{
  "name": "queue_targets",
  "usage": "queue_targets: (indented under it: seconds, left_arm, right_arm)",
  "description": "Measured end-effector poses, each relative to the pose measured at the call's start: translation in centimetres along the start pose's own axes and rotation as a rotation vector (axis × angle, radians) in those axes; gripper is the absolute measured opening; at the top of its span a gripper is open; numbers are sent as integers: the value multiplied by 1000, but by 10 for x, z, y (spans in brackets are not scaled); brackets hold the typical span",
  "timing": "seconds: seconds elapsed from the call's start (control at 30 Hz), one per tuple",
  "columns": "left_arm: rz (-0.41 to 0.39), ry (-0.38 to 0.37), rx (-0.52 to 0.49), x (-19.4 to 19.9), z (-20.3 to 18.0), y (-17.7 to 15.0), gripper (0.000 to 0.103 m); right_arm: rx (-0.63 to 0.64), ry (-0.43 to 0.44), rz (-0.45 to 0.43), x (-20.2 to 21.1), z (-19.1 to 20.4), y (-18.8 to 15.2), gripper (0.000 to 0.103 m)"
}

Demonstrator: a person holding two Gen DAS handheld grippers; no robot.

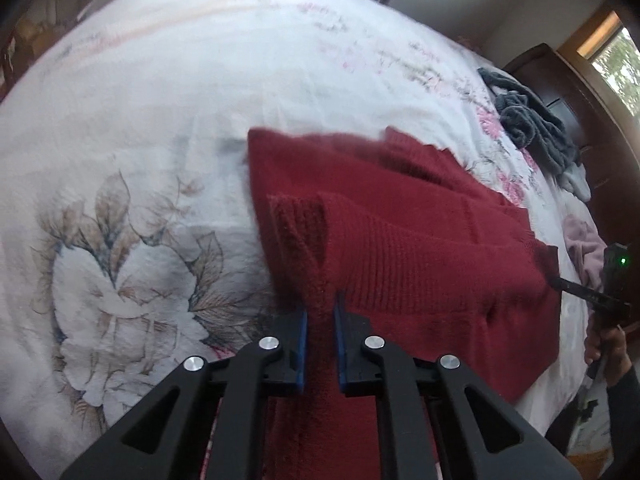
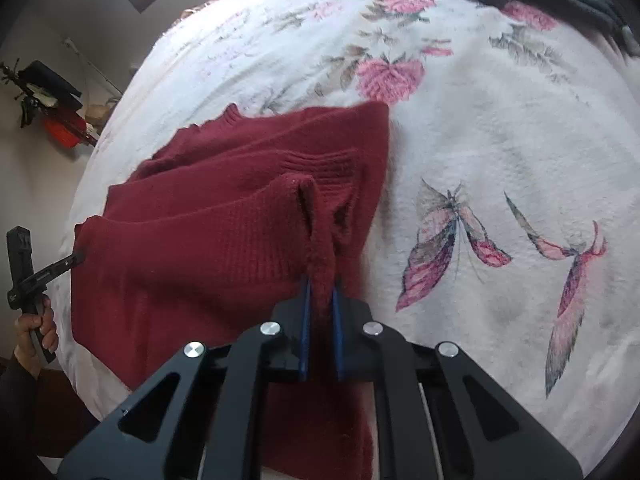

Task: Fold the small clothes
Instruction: 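Carry the held hem over the sweater body toward the collar with both tools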

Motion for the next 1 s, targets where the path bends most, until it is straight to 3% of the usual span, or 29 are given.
queue_targets:
  seconds: [0.3,0.5,0.67,0.8,1.0]
  left_arm:
    - [-151,-27,-53,62,-16,15,10]
    - [-173,-24,-69,74,-14,67,10]
    - [-128,-28,-30,46,-5,121,10]
    - [-64,-23,11,19,8,146,10]
    - [112,3,120,-45,39,164,10]
  right_arm:
    - [28,-6,-146,60,20,-7,7]
    - [-8,36,-211,80,19,38,7]
    - [-31,35,-193,70,16,87,6]
    - [-62,15,-145,45,6,122,6]
    - [-130,-32,-5,-15,-18,151,6]
Point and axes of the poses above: each gripper's, at about its wrist camera, not at the fingertips, and x roughly against the way its jaws point, z to its left, y to its top, the point moved 1 cm from there along -x, roughly the way its jaws point, and after that the axes turned 14 degrees about z, right-handed, at the moved point
